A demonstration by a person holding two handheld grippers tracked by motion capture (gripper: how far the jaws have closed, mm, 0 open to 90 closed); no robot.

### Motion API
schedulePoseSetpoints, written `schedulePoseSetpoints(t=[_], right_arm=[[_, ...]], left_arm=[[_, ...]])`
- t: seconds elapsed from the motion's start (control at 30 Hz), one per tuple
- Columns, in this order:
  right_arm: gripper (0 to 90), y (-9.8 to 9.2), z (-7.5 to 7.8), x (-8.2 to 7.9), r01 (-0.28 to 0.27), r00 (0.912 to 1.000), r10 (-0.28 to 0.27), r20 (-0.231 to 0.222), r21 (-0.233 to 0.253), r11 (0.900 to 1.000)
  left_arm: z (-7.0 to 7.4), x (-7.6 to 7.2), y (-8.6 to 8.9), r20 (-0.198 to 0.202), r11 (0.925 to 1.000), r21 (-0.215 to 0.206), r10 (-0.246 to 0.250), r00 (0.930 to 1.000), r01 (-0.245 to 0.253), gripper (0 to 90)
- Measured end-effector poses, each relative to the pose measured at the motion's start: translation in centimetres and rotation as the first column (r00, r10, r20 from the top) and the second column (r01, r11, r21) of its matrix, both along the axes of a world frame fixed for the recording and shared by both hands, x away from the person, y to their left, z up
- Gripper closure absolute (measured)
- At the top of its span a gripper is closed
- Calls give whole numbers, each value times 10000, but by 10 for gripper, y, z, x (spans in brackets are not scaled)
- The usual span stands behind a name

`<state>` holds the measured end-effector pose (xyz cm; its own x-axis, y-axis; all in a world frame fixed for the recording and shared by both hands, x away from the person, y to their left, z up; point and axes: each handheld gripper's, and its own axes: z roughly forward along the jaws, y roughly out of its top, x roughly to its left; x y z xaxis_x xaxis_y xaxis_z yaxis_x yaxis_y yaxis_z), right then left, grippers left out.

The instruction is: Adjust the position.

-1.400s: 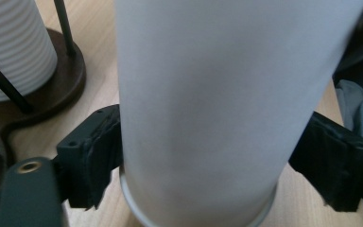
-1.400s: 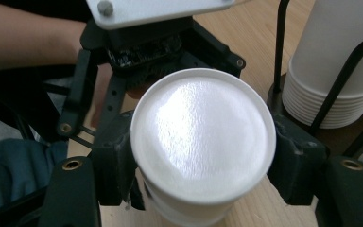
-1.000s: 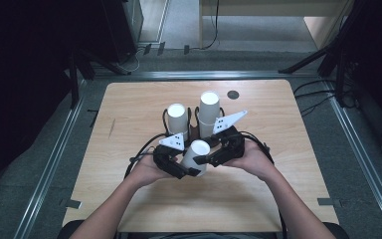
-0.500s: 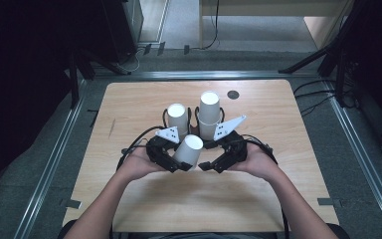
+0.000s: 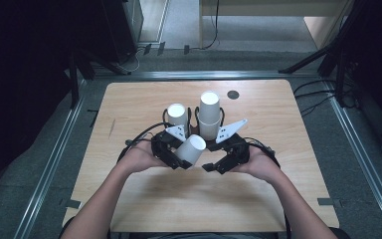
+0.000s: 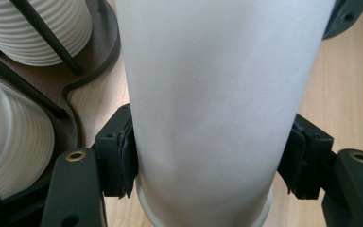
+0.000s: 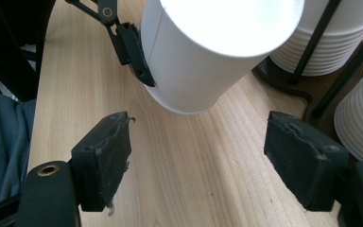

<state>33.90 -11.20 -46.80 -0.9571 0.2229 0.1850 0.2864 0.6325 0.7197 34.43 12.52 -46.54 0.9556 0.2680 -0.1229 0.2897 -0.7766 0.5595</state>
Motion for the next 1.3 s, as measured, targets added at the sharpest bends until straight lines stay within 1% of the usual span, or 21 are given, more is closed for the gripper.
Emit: schedulePoseSetpoints(t=[0.13,0.17,0.3,0.37,0.47,0.57,0.63,0.73,0.77,0.83,0.87,0.9,0.93,0.97,1.03,1.13,1.17,1.2,1.23,1.27,1.3], right_arm=[[241,-2,-2,1,22,9998,-24,176,114,9999],[241,-2,-2,1,22,9998,-24,176,114,9999],[241,-2,-3,1,6,9993,-12,375,140,9999],[241,0,-3,0,-30,9992,22,408,194,9998],[241,2,-3,-1,-139,9990,128,428,244,9996],[241,6,-3,-2,-327,9984,315,476,247,9992],[241,8,-3,-3,-364,9982,352,480,239,9991],[243,13,-3,-3,-540,9977,529,420,257,9982],[259,16,-3,-5,-695,9967,684,437,242,9973],[261,17,-3,-5,-757,9962,748,437,197,9969],[278,19,-4,-6,-805,9957,798,479,113,9967],[305,19,-4,-6,-852,9954,850,434,34,9964],[323,20,-5,-6,-911,9950,911,414,-6,9958],[337,20,-6,-5,-893,9958,896,176,-135,9959],[343,20,-6,-5,-930,9955,933,158,-166,9955],[347,19,-4,-5,-978,9952,979,48,-216,9950],[345,18,-3,-5,-961,9953,963,84,-213,9951],[345,16,-1,-5,-846,9963,848,109,-165,9963],[345,16,-1,-5,-846,9963,848,109,-165,9963],[344,15,0,-4,-792,9968,793,79,-142,9968],[345,14,1,-4,-728,9973,729,103,-121,9973]], left_arm=[[-3,2,-5,99,9986,438,-291,9995,287,330],[-3,2,-5,99,9986,438,-291,9995,287,330],[-6,2,-9,238,9944,836,-675,9974,653,331],[-9,1,-12,128,9911,1007,-891,9959,874,331],[-11,0,-15,61,9890,1117,-982,9951,969,331],[-13,-2,-18,-56,9859,1171,-1200,9928,1198,326],[-15,-3,-21,-117,9822,1162,-1471,9891,1474,324],[-18,-6,-25,-193,9775,1247,-1692,9854,1703,321],[-19,-7,-26,-194,9749,1304,-1794,9836,1804,319],[-20,-9,-28,-238,9727,1303,-1906,9814,1921,318],[-20,-9,-28,-222,9708,1326,-1988,9798,2000,315],[-20,-10,-29,-302,9698,1327,-2026,9788,2048,314],[-20,-11,-30,-248,9683,1411,-2047,9785,2061,312],[-20,-12,-31,-189,9664,1517,-2070,9782,2075,309],[-21,-13,-31,-109,9650,1554,-2123,9771,2114,305],[-20,-13,-30,62,9684,1429,-2074,9782,2044,278],[-20,-12,-28,-13,9750,1168,-1904,9817,1893,258],[-19,-11,-27,-177,9806,935,-1712,9851,1722,171],[-18,-10,-26,-220,9852,787,-1511,9883,1524,171],[-18,-9,-25,-73,9873,732,-1410,9900,1411,125],[-17,-9,-24,9,9899,591,-1289,9917,1287,114]])
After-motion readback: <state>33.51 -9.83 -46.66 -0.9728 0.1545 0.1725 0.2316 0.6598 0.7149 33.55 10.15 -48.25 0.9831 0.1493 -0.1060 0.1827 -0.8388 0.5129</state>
